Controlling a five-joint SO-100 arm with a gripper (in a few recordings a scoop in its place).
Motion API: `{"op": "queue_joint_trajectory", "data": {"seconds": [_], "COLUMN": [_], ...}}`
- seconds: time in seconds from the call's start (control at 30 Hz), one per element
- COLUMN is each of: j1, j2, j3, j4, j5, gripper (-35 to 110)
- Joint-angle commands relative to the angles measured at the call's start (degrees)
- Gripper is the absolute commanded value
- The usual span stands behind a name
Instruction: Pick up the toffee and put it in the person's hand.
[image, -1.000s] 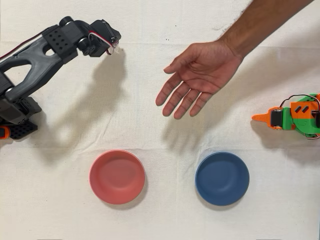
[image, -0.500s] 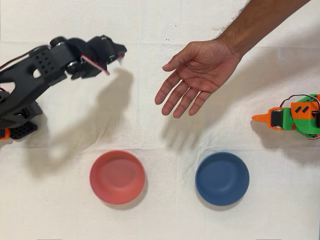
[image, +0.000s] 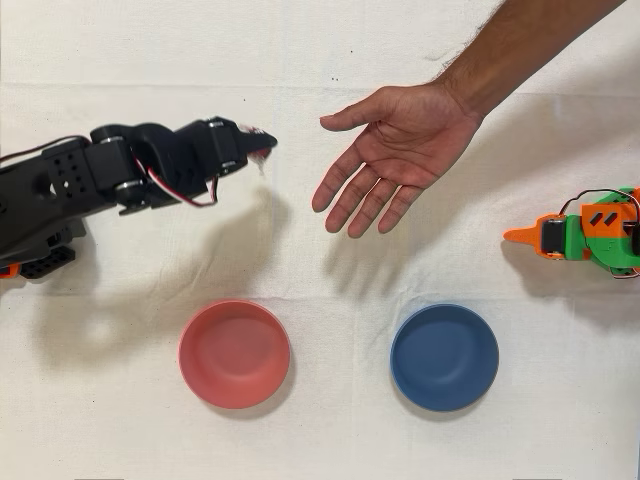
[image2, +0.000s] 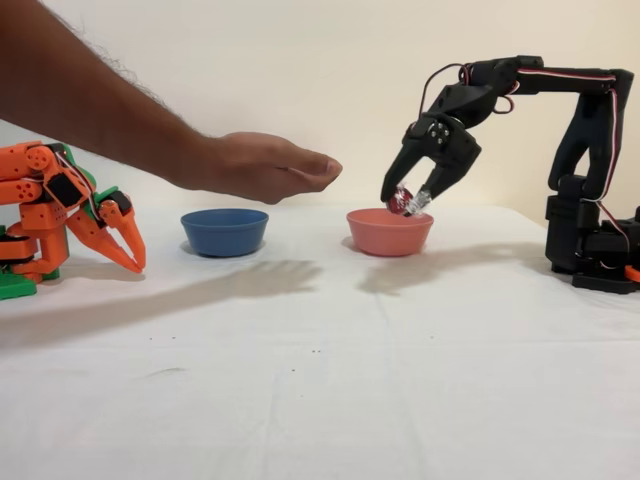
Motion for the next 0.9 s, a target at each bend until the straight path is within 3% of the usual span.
{"op": "queue_joint_trajectory", "data": {"seconds": [0.0, 0.87], "j1": [1.9, 8.3], "j2": [4.9, -9.2], "j3": [-1.1, -20.9], "j4": [-1.8, -5.4], "j5": [0.0, -2.3], "gripper": [16, 14]}}
